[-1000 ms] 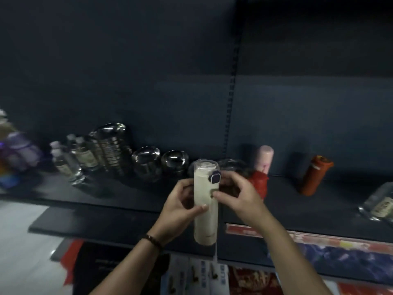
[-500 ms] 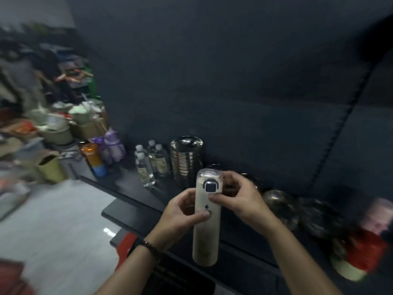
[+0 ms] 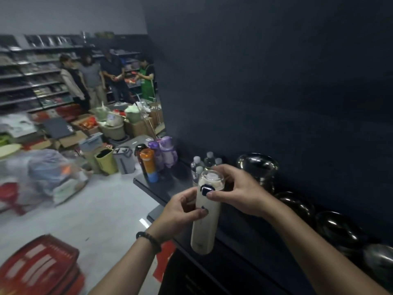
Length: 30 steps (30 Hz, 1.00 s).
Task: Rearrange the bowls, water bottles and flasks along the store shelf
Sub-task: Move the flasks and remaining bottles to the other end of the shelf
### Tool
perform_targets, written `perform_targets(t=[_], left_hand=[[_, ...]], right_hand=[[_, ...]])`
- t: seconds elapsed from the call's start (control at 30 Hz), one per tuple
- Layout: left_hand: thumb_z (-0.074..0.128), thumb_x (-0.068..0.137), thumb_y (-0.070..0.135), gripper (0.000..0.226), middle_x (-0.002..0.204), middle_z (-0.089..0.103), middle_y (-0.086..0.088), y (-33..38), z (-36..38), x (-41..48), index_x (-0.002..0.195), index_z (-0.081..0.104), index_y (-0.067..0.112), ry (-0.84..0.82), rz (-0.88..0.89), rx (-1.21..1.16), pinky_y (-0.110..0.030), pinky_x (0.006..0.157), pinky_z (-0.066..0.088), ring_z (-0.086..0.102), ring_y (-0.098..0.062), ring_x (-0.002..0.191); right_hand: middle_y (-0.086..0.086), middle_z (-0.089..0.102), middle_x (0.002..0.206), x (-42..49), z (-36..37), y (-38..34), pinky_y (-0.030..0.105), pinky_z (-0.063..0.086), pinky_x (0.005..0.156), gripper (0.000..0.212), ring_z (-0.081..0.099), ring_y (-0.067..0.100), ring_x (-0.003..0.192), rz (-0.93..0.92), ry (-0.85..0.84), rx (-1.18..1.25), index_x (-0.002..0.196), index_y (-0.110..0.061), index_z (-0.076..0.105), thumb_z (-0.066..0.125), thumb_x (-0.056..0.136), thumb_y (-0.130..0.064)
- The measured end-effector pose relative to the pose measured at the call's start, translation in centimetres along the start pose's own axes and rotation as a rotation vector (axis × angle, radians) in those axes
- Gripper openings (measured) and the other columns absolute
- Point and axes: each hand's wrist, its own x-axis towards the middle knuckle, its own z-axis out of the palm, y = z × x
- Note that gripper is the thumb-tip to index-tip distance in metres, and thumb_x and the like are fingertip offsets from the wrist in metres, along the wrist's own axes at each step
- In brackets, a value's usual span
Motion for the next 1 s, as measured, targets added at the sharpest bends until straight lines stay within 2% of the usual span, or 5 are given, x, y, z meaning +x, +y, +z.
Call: perform_targets(t=[0.1, 0.23, 0.33, 0.47, 1.0], left_hand=[[0.073, 0.098, 0.000, 0.057, 0.142, 0.071, -0.003, -0.9, -5.9, 1.9, 0.150, 0.058, 0.015, -0.005, 0.008, 0.032, -0.032, 0.100, 0.058, 0.067, -0.021, 0.132], [0.079, 0.095, 0.009, 0.053, 0.130, 0.076, 0.008, -2.6, -14.7, 5.0, 0.142, 0.062, 0.026, 0.072, 0.006, 0.111, -0.024, 0.097, 0.059, 0.071, -0.008, 0.122], [0.081, 0.095, 0.026, 0.045, 0.131, 0.071, 0.017, -5.1, -21.7, 7.6, 0.137, 0.065, 0.032, 0.211, -0.028, 0.276, -0.028, 0.103, 0.059, 0.069, 0.004, 0.115], [0.080, 0.093, 0.033, 0.045, 0.131, 0.066, 0.006, -9.1, -28.7, 10.6, 0.134, 0.063, 0.028, 0.316, -0.143, 0.526, -0.039, 0.102, 0.059, 0.067, -0.015, 0.116], [0.072, 0.100, 0.038, 0.067, 0.157, 0.040, -0.003, -18.7, -33.5, 17.1, 0.157, 0.037, 0.033, 0.138, -0.280, 0.506, -0.026, 0.101, 0.042, 0.045, -0.013, 0.127]], right_hand=[[-0.023, 0.077, 0.108, 5.4, 3.3, -1.5, 0.022, 0.059, 0.088, 0.052, 0.071, -0.008, 0.098, 0.007, 0.021, -0.111, 0.122, -0.038, 0.073, 0.091, 0.074, -0.041], [-0.020, 0.078, 0.100, 14.0, 8.0, -2.5, 0.035, 0.062, 0.085, 0.055, 0.073, -0.004, 0.093, 0.059, 0.106, -0.190, 0.112, -0.036, 0.074, 0.087, 0.062, -0.055], [-0.019, 0.077, 0.095, 20.7, 10.8, -2.3, 0.029, 0.059, 0.081, 0.052, 0.071, -0.003, 0.089, 0.106, 0.176, -0.280, 0.109, -0.033, 0.073, 0.089, 0.063, -0.051], [-0.012, 0.076, 0.111, 29.2, 14.3, -0.9, 0.023, 0.051, 0.084, 0.065, 0.070, 0.009, 0.100, 0.107, 0.212, -0.395, 0.126, -0.030, 0.070, 0.093, 0.066, -0.044], [0.000, 0.067, 0.116, 46.2, 22.9, 8.6, 0.027, 0.048, 0.077, 0.061, 0.066, 0.019, 0.097, 0.259, 0.122, -0.485, 0.121, -0.028, 0.064, 0.094, 0.069, -0.039]])
